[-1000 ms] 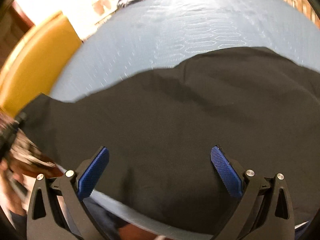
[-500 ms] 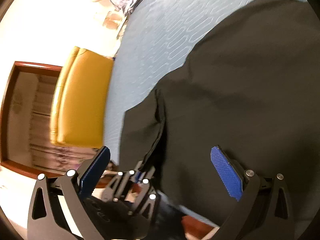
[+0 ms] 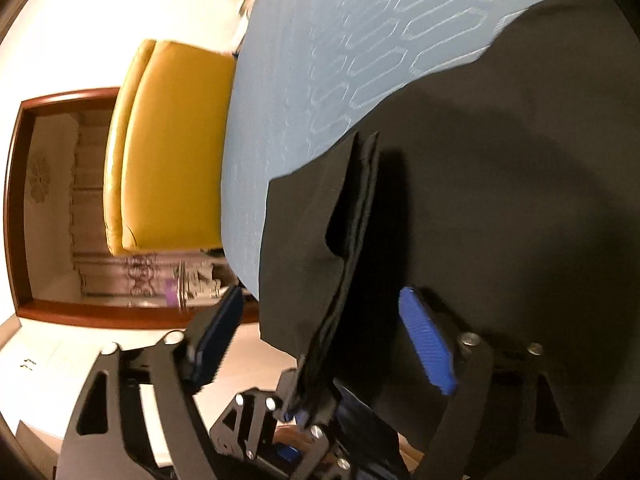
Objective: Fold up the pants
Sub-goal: 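Grasp the folded trouser edge with the right gripper while the left gripper releases it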
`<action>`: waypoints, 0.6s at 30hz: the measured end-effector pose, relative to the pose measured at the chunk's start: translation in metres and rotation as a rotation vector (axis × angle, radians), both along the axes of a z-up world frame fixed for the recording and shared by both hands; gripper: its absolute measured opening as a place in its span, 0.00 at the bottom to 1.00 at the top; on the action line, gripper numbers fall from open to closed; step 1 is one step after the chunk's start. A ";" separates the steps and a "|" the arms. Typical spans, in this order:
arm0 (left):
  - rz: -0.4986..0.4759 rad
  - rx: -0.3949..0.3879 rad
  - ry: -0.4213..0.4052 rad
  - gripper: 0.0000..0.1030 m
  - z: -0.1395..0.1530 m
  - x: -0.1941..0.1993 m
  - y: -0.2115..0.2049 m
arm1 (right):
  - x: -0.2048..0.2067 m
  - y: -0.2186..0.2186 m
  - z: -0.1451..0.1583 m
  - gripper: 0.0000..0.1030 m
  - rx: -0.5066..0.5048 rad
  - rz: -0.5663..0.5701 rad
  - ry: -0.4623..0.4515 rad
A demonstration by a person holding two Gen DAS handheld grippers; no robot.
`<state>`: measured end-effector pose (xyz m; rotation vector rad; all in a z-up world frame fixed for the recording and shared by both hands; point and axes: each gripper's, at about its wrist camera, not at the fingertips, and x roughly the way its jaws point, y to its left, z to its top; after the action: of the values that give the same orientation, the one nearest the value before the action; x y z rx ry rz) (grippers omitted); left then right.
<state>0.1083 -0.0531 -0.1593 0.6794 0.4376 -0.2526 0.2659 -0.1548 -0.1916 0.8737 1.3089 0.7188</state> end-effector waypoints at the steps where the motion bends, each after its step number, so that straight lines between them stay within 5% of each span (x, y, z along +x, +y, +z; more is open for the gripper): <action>1: -0.013 0.022 -0.015 0.06 -0.002 -0.003 -0.003 | 0.002 0.003 -0.001 0.67 0.004 0.015 0.002; 4: -0.045 0.065 -0.049 0.06 -0.007 -0.013 -0.011 | 0.006 0.015 -0.004 0.53 0.011 0.054 0.011; 6: -0.037 0.053 -0.057 0.12 -0.007 -0.020 -0.012 | 0.006 0.024 -0.003 0.11 -0.023 0.087 -0.018; 7: -0.036 0.033 -0.054 0.15 -0.005 -0.022 -0.009 | 0.006 0.027 -0.004 0.08 -0.038 0.092 -0.030; 8: -0.020 0.000 -0.060 0.38 0.002 -0.026 -0.004 | 0.005 0.026 -0.005 0.07 -0.016 0.095 -0.036; 9: 0.005 -0.054 -0.060 0.58 0.011 -0.030 0.004 | 0.006 0.026 -0.005 0.07 -0.013 0.096 -0.040; 12: 0.152 -0.352 0.035 0.62 0.041 -0.047 0.058 | 0.004 0.019 0.006 0.07 0.005 0.086 -0.059; 15: 0.446 -0.743 0.230 0.62 0.038 -0.052 0.148 | 0.002 0.014 0.026 0.07 0.041 0.070 -0.084; 17: 0.550 -0.867 0.307 0.62 0.026 -0.056 0.188 | 0.002 0.014 0.041 0.07 0.048 0.070 -0.101; 18: 0.551 -0.852 0.314 0.62 0.024 -0.056 0.193 | 0.003 0.015 0.046 0.07 0.049 0.072 -0.106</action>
<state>0.0520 0.1402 -0.1355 -0.3288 0.7323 -0.0038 0.2685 -0.1395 -0.1459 0.8196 1.2378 0.8455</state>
